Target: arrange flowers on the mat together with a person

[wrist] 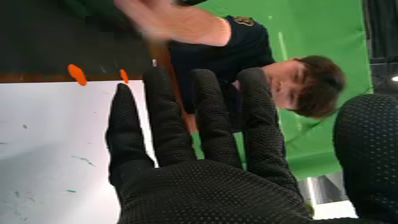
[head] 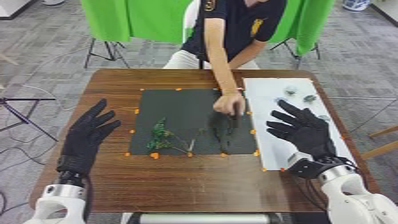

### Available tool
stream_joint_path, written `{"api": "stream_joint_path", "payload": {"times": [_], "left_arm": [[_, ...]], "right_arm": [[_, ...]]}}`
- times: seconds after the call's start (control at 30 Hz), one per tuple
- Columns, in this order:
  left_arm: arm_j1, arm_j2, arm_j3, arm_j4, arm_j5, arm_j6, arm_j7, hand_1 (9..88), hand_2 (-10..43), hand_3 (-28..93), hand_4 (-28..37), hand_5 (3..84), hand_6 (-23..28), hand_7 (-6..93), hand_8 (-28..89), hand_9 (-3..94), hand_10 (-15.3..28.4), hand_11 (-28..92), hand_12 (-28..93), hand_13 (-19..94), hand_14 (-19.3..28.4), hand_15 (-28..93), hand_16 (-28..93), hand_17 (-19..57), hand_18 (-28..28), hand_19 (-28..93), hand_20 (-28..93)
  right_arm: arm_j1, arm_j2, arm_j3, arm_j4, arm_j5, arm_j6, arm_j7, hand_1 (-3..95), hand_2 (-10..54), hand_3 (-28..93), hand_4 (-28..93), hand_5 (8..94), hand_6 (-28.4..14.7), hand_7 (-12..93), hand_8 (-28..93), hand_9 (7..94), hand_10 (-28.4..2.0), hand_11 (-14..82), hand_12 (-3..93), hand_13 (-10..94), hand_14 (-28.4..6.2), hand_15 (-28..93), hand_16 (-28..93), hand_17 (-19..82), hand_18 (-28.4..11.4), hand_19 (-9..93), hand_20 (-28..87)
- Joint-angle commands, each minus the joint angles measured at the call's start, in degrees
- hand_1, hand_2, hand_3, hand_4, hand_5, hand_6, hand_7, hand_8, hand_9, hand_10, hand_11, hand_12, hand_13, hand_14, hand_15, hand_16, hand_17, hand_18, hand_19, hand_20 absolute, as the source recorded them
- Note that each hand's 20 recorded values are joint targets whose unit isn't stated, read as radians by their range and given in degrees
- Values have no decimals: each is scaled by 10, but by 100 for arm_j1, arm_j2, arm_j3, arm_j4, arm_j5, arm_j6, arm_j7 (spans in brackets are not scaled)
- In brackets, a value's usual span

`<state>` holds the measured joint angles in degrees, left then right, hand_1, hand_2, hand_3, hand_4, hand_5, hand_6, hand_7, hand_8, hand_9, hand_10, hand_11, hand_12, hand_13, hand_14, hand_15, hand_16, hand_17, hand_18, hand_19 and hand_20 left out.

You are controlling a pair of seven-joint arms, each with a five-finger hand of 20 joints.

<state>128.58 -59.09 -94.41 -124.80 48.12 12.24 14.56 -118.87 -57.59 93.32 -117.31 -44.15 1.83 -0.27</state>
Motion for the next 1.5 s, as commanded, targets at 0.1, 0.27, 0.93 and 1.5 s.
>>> {"api": "stream_joint_path", "payload": {"times": [0.1,0.27,0.93,1.5], "left_arm": [[103,-3,5,-8,-26,10,-59,216,53,769,-283,351,27,123,-103,331,158,196,87,243,242,415,-61,-105,234,428,124],[90,8,1,-24,-20,-5,-50,216,54,769,-283,351,27,123,-103,331,158,195,88,243,242,415,-61,-104,234,428,124],[41,124,34,-49,-83,72,111,218,54,770,-283,347,29,127,-104,322,160,197,89,241,240,414,-61,-104,234,429,123],[-80,191,89,-8,-131,67,174,220,53,772,-283,344,32,130,-104,321,162,203,89,241,240,417,-61,-104,234,429,122]], "right_arm": [[-53,15,-1,-52,-117,45,46,93,116,808,-283,414,32,149,-127,438,-124,53,140,342,-186,178,217,33,-234,449,188],[90,321,-65,-63,-676,731,14,138,84,815,-282,420,25,167,-133,447,-143,97,151,375,-182,299,193,52,-239,503,211],[2887,1968,-1880,994,-6090,854,2864,336,-78,781,-242,502,25,232,-151,578,-156,483,195,596,-134,715,137,277,-239,792,244],[3985,2029,-3508,1856,-7621,-37,3141,357,-95,779,-246,531,35,255,-155,609,-147,456,187,628,-116,666,145,257,-234,769,215]]}}
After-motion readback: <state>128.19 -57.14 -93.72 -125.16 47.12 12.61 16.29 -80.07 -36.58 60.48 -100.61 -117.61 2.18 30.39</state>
